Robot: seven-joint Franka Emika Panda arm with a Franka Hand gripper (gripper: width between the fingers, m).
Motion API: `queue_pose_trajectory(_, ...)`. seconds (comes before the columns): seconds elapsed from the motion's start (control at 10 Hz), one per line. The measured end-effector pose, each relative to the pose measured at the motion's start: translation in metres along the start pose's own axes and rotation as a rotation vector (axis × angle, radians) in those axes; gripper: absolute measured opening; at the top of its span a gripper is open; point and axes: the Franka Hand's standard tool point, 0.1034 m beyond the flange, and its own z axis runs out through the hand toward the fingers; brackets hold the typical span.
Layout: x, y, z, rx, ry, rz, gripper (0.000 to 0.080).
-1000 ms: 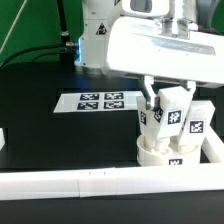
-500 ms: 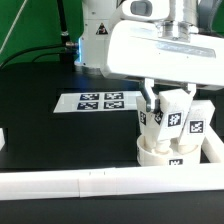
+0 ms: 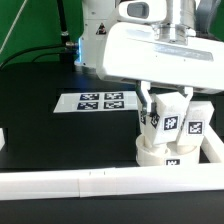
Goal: Assemble stool
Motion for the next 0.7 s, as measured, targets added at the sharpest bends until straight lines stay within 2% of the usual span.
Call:
queue_pose_trajectory(0.3,-0.0081,-0.0066,0.0064,-0.001,0.006,0.005,0.0325)
queue_pose_trajectory(0.7,-0.0068,-0.0059,0.0065,-0.007,0.024,0.015,0.0325)
